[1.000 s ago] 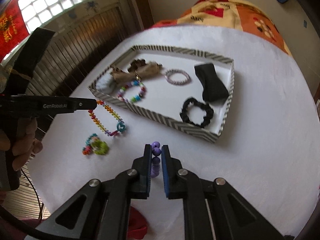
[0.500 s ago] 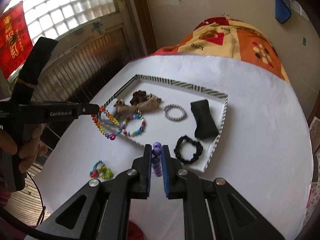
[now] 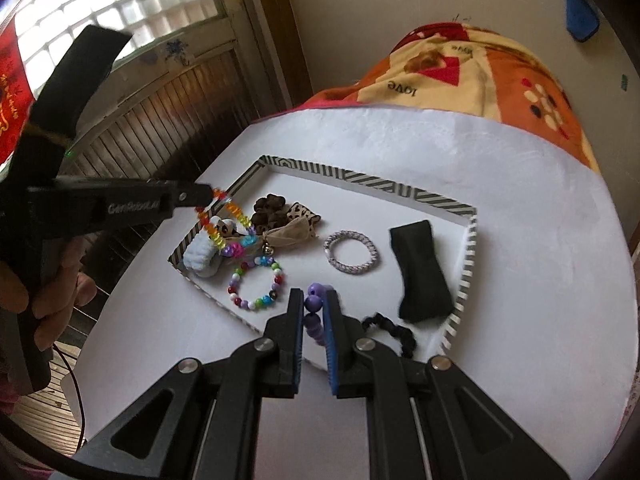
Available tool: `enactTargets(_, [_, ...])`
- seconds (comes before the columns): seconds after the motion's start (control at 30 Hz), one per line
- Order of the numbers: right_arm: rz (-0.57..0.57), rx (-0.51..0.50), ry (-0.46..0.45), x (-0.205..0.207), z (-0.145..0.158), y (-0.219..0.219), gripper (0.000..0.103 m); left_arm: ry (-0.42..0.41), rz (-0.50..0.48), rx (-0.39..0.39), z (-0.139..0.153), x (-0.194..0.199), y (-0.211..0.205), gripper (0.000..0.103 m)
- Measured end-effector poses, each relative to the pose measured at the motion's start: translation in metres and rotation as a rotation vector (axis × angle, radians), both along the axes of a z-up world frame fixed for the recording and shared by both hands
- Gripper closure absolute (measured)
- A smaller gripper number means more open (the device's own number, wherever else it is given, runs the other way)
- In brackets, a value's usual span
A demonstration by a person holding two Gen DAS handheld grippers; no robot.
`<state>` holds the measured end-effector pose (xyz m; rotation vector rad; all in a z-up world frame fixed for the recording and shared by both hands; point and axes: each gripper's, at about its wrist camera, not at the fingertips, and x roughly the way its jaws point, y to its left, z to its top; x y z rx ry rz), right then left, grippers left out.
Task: Organize jewelry
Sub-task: 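Carry both bracelets into the tray and open both tools to release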
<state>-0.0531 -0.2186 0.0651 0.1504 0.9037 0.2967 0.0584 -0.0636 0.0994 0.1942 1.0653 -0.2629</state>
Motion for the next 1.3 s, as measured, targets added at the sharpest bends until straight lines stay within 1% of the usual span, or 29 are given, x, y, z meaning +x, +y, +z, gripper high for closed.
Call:
enactTargets(0.17, [0.033,0.043,0.035,0.025,-0.016,0.017,0.093,0.01,-0.017,0.02,-0.009,0.029,-0.012,0.103])
enactTargets(0.27, [0.04,0.078,0.075,0.039,-0.034,0.02,0.093,0.02,-0.029,0.029,-0.017,0.043,-0.021,0.103])
enactTargets(0.33, [0.023,0.087,0.104,0.046,-0.046,0.015,0.093,0.029,-0.044,0.031,-0.022,0.051,-0.031,0.103])
enactTargets(0.47, [-0.054,0.075,0.173,0.056,-0.076,-0.008,0.093,0.044,-0.078,0.018,-0.029,0.068,-0.05,0.103])
enactTargets(0.57, [-0.092,0.066,0.194,0.058,-0.087,-0.021,0.093,0.068,-0.091,-0.003,-0.037,0.086,-0.058,0.103])
enactTargets(0.7, [-0.105,0.053,0.205,0.062,-0.095,-0.027,0.093,0.104,-0.056,-0.017,-0.056,0.114,-0.057,0.103])
enactTargets(0.8, [-0.103,0.047,0.212,0.063,-0.101,-0.025,0.093,0.123,-0.013,-0.001,-0.073,0.13,-0.047,0.103])
enactTargets(1.0, [-0.089,0.051,0.213,0.066,-0.102,-0.019,0.093,0.149,0.056,0.025,-0.094,0.142,-0.023,0.103])
enactTargets(1.03, [-0.088,0.055,0.214,0.066,-0.102,-0.018,0.091,0.152,0.067,0.028,-0.096,0.142,-0.021,0.103])
enactTargets(1.1, [-0.098,0.053,0.224,0.068,-0.104,-0.018,0.078,0.159,0.097,0.025,-0.1,0.144,-0.013,0.103])
enactTargets(1.17, [-0.102,0.057,0.224,0.068,-0.104,-0.019,0.073,0.165,0.105,0.017,-0.101,0.144,-0.01,0.103])
enactTargets(1.23, [-0.103,0.049,0.216,0.066,-0.102,-0.02,0.072,0.173,0.101,0.014,-0.102,0.142,-0.009,0.103])
enactTargets(1.27, [-0.104,0.046,0.213,0.065,-0.101,-0.02,0.071,0.174,0.101,0.013,-0.102,0.141,-0.009,0.096])
enactTargets(1.3, [-0.104,0.047,0.211,0.064,-0.099,-0.02,0.068,0.173,0.102,0.011,-0.102,0.139,-0.008,0.093])
